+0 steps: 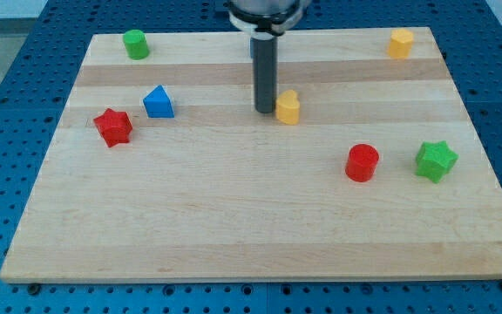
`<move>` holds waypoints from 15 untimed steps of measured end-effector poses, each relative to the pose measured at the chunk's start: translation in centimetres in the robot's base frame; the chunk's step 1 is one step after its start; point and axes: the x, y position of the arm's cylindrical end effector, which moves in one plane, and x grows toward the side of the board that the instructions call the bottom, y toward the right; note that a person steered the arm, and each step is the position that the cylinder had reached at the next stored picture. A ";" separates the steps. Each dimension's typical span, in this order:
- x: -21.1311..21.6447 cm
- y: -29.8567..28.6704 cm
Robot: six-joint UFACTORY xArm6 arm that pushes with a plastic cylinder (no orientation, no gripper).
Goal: Push the yellow heart towards center right of the board
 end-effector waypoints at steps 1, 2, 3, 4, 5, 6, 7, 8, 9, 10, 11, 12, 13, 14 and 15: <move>0.0 3.4; 0.0 6.9; 0.0 10.4; 0.0 12.4; 0.0 11.9; 0.9 9.8; 3.3 9.3; 3.7 9.3; 3.1 9.8; 2.2 11.3; 2.5 13.6; 2.6 15.6; 2.6 15.7; 2.6 15.7; 3.4 15.7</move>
